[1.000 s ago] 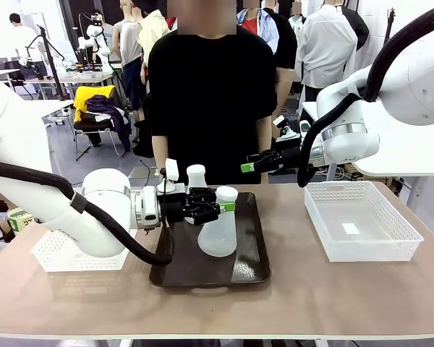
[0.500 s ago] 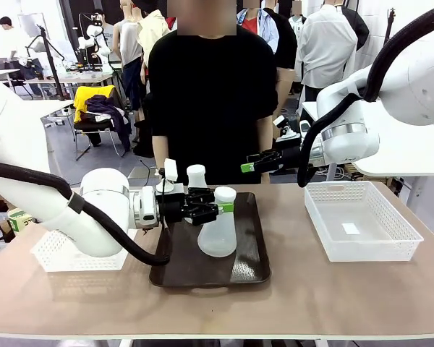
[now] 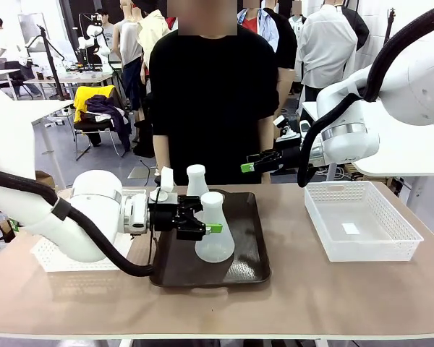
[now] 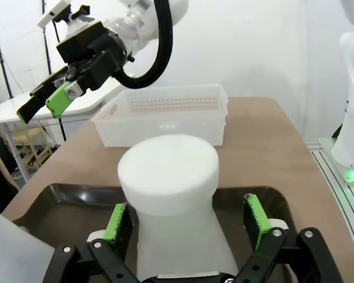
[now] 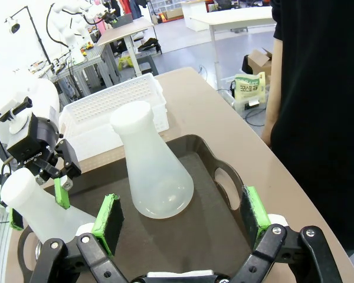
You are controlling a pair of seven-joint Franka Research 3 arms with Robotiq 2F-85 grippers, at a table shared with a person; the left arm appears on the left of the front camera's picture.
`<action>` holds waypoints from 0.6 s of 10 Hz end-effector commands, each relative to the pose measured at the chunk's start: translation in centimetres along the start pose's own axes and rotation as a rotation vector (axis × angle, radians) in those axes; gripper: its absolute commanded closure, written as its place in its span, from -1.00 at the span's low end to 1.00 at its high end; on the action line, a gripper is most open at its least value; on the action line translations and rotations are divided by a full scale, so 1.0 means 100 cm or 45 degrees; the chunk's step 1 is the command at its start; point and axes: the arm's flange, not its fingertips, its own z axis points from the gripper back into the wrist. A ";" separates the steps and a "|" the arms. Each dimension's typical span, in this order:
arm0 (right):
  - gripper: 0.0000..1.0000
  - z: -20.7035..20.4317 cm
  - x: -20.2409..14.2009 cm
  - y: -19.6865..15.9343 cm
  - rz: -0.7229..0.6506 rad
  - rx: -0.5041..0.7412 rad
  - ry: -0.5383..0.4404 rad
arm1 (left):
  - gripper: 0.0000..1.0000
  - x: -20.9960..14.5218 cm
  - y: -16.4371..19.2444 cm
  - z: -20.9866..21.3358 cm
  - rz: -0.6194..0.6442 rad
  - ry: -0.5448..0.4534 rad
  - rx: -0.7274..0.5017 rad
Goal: Prepare the laboratory tools.
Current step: Place the picked Big flask upright in the Handle tray as directed by the person.
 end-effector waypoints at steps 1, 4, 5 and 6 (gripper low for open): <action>-1.00 0.000 -0.001 0.001 0.003 0.005 0.012 | -1.00 -0.006 -0.007 0.006 -0.039 0.037 0.022; -1.00 0.000 -0.001 0.001 0.003 0.005 0.012 | -1.00 -0.007 -0.003 0.016 0.022 0.042 0.052; -1.00 0.000 -0.001 0.001 0.003 0.005 0.012 | -1.00 0.001 0.002 0.009 -0.006 0.031 0.029; -1.00 0.000 -0.001 0.001 0.003 0.005 0.012 | -1.00 0.001 0.002 0.009 -0.006 0.031 0.029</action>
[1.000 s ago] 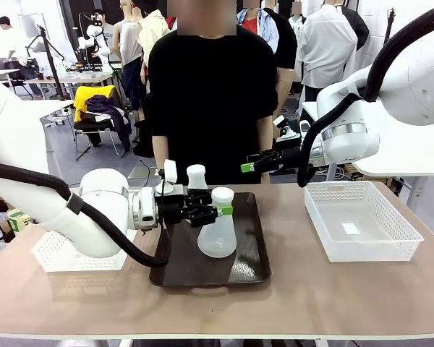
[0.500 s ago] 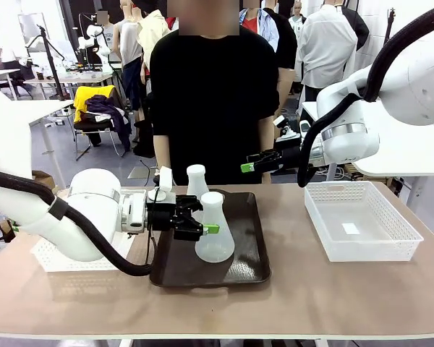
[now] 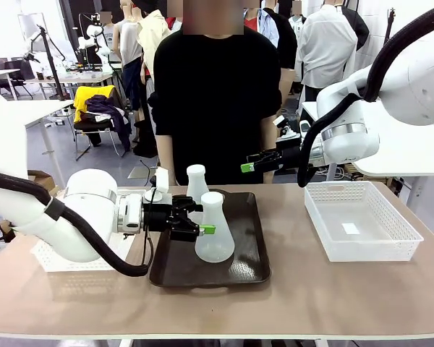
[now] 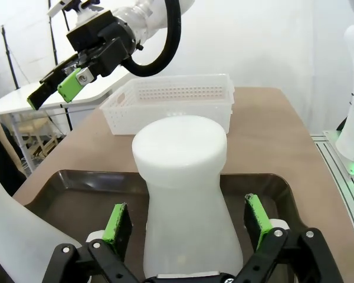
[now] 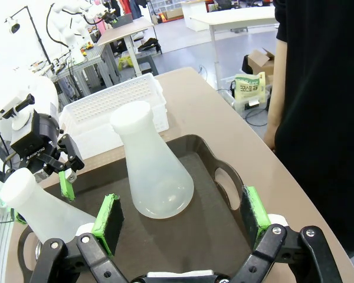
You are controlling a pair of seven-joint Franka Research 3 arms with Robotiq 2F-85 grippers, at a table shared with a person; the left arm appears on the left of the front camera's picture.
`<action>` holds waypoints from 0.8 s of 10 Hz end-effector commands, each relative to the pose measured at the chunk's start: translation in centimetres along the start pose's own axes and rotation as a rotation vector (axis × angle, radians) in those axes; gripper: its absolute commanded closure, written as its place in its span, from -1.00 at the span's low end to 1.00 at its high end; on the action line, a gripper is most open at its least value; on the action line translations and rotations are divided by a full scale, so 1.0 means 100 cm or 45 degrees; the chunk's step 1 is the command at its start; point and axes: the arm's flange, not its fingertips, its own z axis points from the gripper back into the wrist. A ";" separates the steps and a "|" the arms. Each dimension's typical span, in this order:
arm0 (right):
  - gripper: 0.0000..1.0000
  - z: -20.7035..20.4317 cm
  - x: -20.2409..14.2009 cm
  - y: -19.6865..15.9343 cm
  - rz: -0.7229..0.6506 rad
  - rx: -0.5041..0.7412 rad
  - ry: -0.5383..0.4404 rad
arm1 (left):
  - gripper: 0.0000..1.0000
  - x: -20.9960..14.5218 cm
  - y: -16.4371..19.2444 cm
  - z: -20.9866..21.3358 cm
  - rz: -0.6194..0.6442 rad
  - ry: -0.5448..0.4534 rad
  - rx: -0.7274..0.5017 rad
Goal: Prepare the laboratory tools.
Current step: Place the picked Big flask upright in the Handle tray as directed by the person.
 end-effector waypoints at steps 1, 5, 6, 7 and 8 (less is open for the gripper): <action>-1.00 0.000 -0.001 0.001 0.003 0.005 0.012 | -1.00 0.003 0.000 -0.002 -0.013 -0.005 -0.004; -1.00 0.000 -0.001 0.001 0.003 0.005 0.012 | -1.00 0.003 0.000 -0.002 -0.013 -0.005 -0.004; -1.00 0.000 -0.001 0.001 0.003 0.005 0.012 | -1.00 0.003 0.000 -0.002 -0.013 -0.005 -0.004; -1.00 0.000 -0.001 0.001 0.003 0.005 0.012 | -1.00 0.003 0.000 -0.002 -0.013 -0.005 -0.004; -1.00 0.000 -0.001 0.001 0.003 0.005 0.012 | -1.00 0.003 0.000 -0.002 -0.013 -0.005 -0.004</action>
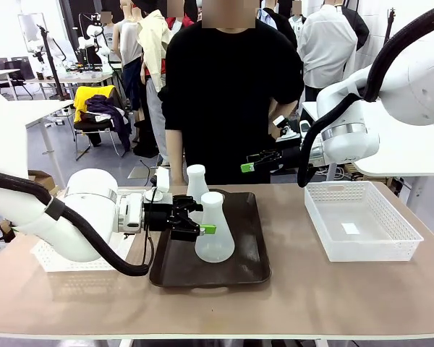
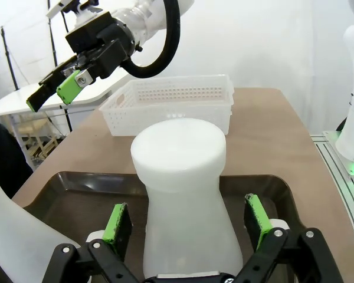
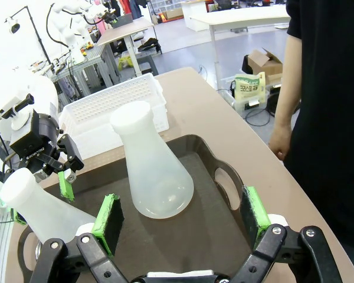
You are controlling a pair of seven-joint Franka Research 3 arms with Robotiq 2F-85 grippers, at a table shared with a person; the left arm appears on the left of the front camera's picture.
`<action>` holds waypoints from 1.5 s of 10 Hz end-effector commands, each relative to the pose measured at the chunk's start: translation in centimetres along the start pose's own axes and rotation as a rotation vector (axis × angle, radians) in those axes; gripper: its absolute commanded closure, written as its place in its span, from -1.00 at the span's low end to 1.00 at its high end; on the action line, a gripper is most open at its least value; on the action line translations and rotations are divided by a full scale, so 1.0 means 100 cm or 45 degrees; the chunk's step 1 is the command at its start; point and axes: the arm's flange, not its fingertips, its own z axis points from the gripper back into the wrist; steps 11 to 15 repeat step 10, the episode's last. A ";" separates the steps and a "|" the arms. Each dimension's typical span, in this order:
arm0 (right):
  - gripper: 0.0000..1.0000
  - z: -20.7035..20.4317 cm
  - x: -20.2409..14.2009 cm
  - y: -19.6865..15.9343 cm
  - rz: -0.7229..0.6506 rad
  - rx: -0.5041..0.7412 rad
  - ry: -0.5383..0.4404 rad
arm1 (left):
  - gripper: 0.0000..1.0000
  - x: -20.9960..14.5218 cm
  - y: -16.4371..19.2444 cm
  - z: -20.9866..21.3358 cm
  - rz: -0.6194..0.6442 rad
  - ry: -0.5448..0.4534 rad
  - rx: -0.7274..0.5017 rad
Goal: Prepare the laboratory tools.
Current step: Place the picked Big flask upright in the Handle tray as directed by the person.
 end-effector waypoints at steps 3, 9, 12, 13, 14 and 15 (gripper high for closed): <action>-1.00 0.000 -0.001 0.001 0.003 0.005 0.012 | -1.00 0.002 0.000 -0.001 -0.011 -0.003 -0.002; -1.00 0.000 -0.001 0.001 0.003 0.005 0.012 | -1.00 0.002 0.000 -0.001 -0.011 -0.003 -0.002; -1.00 0.000 -0.001 0.001 0.003 0.005 0.012 | -1.00 0.002 0.000 -0.001 -0.011 -0.003 -0.002; -1.00 0.000 -0.001 0.001 0.003 0.005 0.012 | -1.00 0.002 0.000 -0.001 -0.011 -0.003 -0.002; -1.00 0.000 -0.001 0.001 0.003 0.005 0.012 | -1.00 0.002 0.000 -0.001 -0.011 -0.003 -0.002; -1.00 0.000 -0.001 0.001 0.003 0.005 0.012 | -1.00 0.002 0.000 -0.001 -0.011 -0.003 -0.002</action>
